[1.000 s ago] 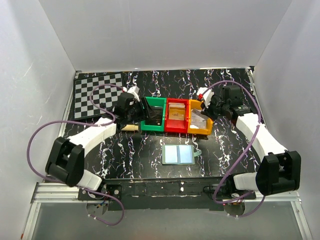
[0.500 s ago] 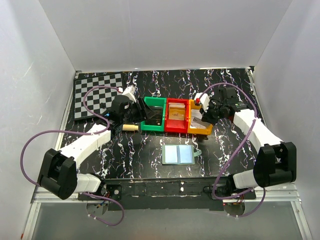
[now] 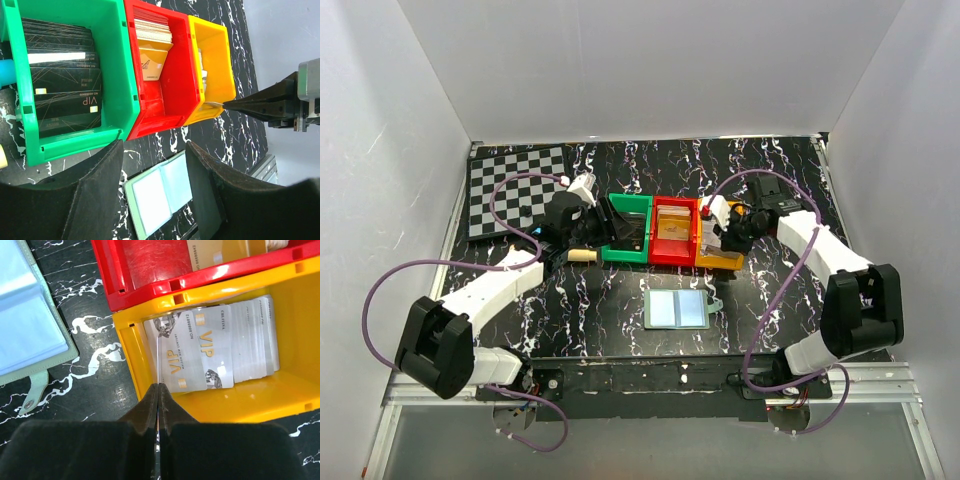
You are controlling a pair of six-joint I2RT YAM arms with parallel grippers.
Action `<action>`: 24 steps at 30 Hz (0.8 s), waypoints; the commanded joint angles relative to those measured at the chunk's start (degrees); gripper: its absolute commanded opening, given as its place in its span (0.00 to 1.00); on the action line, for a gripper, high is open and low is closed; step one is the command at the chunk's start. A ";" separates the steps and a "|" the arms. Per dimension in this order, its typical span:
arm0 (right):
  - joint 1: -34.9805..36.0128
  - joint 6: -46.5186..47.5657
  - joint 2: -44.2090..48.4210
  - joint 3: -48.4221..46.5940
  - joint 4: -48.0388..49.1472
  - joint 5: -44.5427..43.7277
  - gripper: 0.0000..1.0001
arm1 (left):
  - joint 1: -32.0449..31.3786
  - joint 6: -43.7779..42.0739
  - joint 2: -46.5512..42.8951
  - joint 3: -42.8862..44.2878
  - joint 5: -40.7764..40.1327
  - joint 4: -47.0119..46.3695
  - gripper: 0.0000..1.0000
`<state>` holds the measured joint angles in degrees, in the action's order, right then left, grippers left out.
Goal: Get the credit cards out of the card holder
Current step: Place the credit card in the storage box.
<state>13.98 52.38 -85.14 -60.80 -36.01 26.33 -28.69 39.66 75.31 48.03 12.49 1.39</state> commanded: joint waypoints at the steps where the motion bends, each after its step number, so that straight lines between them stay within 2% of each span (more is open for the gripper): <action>1: 1.49 2.55 -1.34 -3.01 -1.96 -0.40 0.01 | -0.49 -0.02 -0.69 -0.83 -0.45 -0.68 0.52; 24: 5.01 1.41 -9.86 -6.18 0.76 -10.67 0.01 | -0.84 -0.64 0.54 -1.53 -0.19 -1.04 0.52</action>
<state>18.55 53.78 -93.76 -65.25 -36.64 19.49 -29.28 39.62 75.70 47.29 12.49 1.21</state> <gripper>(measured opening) 0.021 0.521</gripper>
